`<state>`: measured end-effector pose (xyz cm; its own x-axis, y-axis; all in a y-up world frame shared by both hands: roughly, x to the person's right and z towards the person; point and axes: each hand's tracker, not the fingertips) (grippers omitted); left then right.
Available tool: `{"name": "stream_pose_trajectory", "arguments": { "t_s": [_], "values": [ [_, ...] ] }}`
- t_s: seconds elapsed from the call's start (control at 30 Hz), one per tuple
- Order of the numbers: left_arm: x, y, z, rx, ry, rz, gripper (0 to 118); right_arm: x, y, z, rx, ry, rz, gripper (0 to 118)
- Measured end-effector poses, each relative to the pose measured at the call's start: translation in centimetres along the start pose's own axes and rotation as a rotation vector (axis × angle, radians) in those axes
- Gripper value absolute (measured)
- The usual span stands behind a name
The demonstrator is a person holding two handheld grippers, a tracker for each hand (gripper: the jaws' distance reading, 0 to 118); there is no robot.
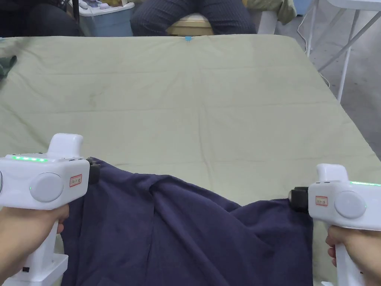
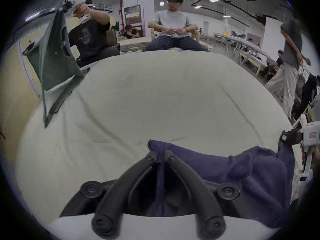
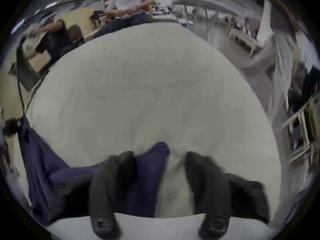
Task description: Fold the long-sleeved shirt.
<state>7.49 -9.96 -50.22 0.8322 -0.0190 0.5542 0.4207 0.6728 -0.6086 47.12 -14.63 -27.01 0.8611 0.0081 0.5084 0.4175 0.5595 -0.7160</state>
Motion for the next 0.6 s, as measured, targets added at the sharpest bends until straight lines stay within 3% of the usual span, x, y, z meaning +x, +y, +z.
{"name": "stream_pose_trajectory", "arguments": {
  "t_s": [0.03,0.07,0.13,0.3,0.4,0.53,0.6],
  "values": [
    [-0.4,0.1,0.0,0.001,0.0,-0.003,8,0.1,0.1,0.8,0.027,0.048,-0.01,15],
    [-0.5,0.1,0.2,0.004,0.001,-0.005,8,0.2,0.3,1.5,0.049,-0.011,-0.037,15],
    [-0.6,0.2,0.5,0.005,0.006,-0.007,8,1.0,1.4,2.3,0.042,0.046,-0.05,15],
    [-1.5,2.3,0.9,0.035,0.018,0.015,8,1.3,5.9,3.9,0.2,-0.024,-0.041,15],
    [-1.2,4.4,1.2,0.084,0.037,-0.008,8,0.6,9.3,4.8,0.261,-0.021,-0.024,15],
    [-1.6,8.5,1.7,0.155,0.081,0.005,8,-1.2,13.5,6.0,0.382,-0.101,0.064,15],
    [-1.8,10.9,2.0,0.193,0.087,0.01,8,-1.9,15.7,6.5,0.42,-0.118,0.065,15]
  ]
}}
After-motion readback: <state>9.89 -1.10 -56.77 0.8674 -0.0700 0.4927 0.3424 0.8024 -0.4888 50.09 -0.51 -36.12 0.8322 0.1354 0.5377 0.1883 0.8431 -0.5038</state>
